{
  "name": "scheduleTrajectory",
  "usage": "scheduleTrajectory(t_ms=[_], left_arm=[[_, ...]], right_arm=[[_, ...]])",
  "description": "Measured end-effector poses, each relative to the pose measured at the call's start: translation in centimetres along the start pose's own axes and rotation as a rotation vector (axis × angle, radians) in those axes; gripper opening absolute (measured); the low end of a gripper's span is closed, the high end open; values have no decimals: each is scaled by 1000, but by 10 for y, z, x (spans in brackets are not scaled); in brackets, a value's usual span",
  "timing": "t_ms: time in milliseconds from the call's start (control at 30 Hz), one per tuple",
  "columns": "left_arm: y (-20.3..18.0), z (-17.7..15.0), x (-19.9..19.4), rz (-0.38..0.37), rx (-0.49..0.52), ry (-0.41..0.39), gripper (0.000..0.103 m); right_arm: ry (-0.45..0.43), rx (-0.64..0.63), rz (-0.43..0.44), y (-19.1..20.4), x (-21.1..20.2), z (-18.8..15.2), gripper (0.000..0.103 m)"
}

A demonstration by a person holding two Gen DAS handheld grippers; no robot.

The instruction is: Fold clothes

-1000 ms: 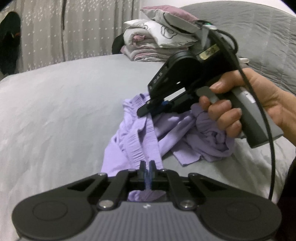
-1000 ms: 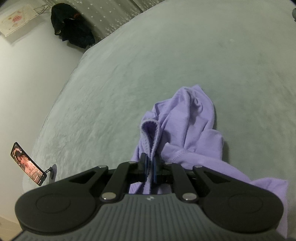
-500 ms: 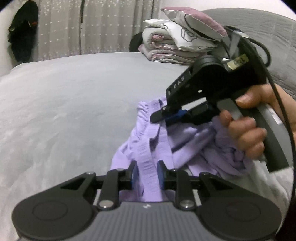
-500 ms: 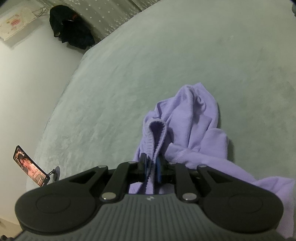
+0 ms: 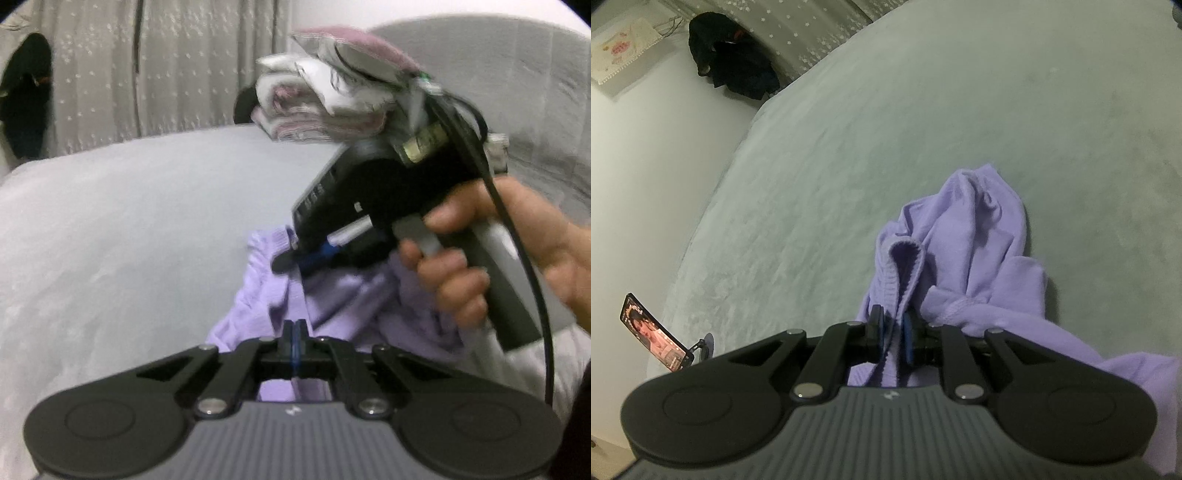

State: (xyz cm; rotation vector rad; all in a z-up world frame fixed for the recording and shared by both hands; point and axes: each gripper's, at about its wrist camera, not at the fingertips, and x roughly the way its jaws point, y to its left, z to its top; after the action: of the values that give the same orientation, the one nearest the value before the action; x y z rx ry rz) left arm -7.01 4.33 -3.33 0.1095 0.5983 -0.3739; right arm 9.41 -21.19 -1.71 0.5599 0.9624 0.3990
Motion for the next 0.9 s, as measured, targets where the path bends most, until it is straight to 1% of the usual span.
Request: scheduleTrajectory(t_ms=[67,100,133,167,200,267,367,400,433,467,500,533,567,667,733,800,833,867,900], left_arm=[[-3,-2,1,-6,17,12,4],[-3,-2,2,-1,21,14,10],[-4,-2,3,10,23,10,19],[-4,-1,4,21,26,4,24],[-5,-1,5,33,29,-1,29],[-5,1,8,57,36,-7,30],[-3,3,16,82,18,-1,29],[-2,3,19,92,10,3,26],[0,4,20,101,-1,5,21],[2,4,21,107,-16,4,19],[3,4,20,110,-25,-3,13],[3,4,19,111,-32,-11,4],[3,6,15,110,-28,-24,4],[-3,10,2,79,18,-66,3],[-8,9,-1,25,47,-61,3],[-14,5,3,-42,88,-13,3],[-17,2,8,-67,112,19,5],[-21,-2,12,-74,136,40,8],[-25,-6,14,-68,161,43,13]], right_arm=[[2,0,2,-1,0,0,19],[3,0,3,-1,0,0,19],[4,0,4,-2,0,1,20],[4,0,7,-2,-1,1,21],[4,-1,9,-2,-1,1,27],[3,-2,15,-1,-1,1,32],[4,-12,13,0,-2,0,32],[5,-12,13,0,-2,1,32],[5,-11,13,0,-3,1,32],[5,-10,13,0,-3,1,32],[4,-10,12,-1,-4,1,32],[4,-10,11,-1,-4,1,32],[4,-10,11,-1,-4,1,32],[1,-11,12,1,-4,1,32],[-4,-11,12,1,-4,1,32],[-8,-9,12,1,-3,1,32],[-10,-8,10,0,-3,1,32],[-10,-8,8,1,-2,0,32],[-11,-9,5,1,-1,0,27]])
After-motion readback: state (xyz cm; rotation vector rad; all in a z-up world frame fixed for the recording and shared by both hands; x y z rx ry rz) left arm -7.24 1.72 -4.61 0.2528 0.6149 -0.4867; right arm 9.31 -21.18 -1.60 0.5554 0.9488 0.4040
